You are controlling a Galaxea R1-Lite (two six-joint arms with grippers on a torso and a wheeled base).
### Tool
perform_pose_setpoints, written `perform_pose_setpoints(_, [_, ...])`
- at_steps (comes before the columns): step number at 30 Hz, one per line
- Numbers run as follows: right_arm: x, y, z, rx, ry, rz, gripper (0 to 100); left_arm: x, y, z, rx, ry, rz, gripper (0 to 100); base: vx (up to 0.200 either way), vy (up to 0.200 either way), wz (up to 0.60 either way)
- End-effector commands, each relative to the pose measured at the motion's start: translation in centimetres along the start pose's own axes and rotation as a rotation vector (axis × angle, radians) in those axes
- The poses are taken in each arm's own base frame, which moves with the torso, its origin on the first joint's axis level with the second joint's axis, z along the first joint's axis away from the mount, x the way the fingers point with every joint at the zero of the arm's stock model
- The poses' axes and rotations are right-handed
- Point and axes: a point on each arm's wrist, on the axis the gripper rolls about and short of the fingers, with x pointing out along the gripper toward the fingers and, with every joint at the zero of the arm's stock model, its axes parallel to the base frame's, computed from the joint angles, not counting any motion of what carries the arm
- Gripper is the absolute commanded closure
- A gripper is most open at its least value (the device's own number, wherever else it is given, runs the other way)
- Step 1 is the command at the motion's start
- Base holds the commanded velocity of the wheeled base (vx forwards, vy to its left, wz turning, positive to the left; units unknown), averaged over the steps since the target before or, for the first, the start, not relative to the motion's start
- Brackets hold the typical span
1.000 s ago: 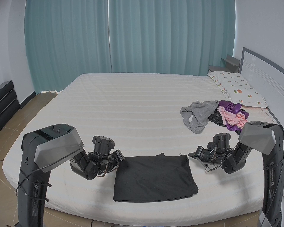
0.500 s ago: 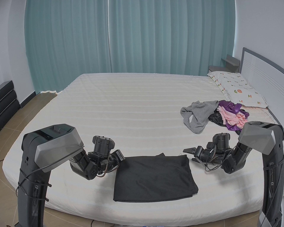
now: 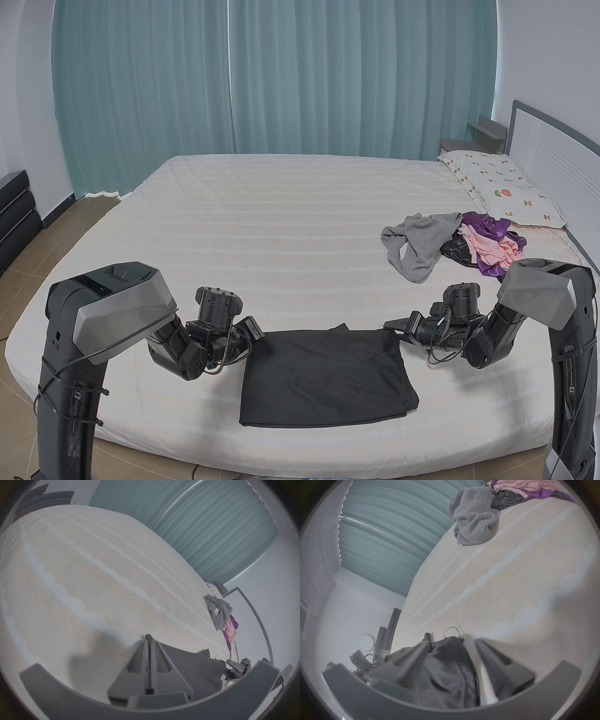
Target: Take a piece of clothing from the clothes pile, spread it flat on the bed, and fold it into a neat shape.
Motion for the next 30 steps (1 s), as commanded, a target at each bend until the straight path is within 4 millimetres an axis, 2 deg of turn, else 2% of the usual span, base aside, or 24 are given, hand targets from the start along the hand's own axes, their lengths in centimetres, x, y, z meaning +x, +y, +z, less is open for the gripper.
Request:
perform_pose_setpoints(1, [0.3, -0.2, -0.1, 0.001, -0.001, -0.001, 100, 0.0, 0.0, 0.0, 0.000, -0.001, 0.000, 100, 0.000, 0.000, 0.00])
perform_pose_setpoints(9, [0.2, -0.2, 0.8, 0.008, -0.036, 0.006, 100, 0.0, 0.0, 0.0, 0.000, -0.001, 0.000, 100, 0.000, 0.000, 0.00])
perform_pose_setpoints(26, [0.2, -0.4, 0.8, 0.010, -0.033, -0.004, 100, 0.1, 0.0, 0.0, 0.000, 0.000, 0.001, 100, 0.000, 0.000, 0.00])
perform_pose_setpoints(27, [0.2, -0.5, 0.7, 0.009, -0.034, -0.003, 100, 0.1, 0.0, 0.0, -0.002, 0.000, 0.001, 0, 0.000, 0.000, 0.00])
perform_pose_setpoints(28, [0.1, -0.5, 0.7, 0.009, -0.034, -0.003, 0, 0.1, 0.0, 0.0, -0.002, 0.000, 0.001, 0, 0.000, 0.000, 0.00])
perform_pose_setpoints(30, [0.0, -0.3, 0.7, 0.011, -0.034, -0.002, 0, 0.0, 0.0, 0.0, -0.005, -0.001, 0.000, 0, 0.000, 0.000, 0.00])
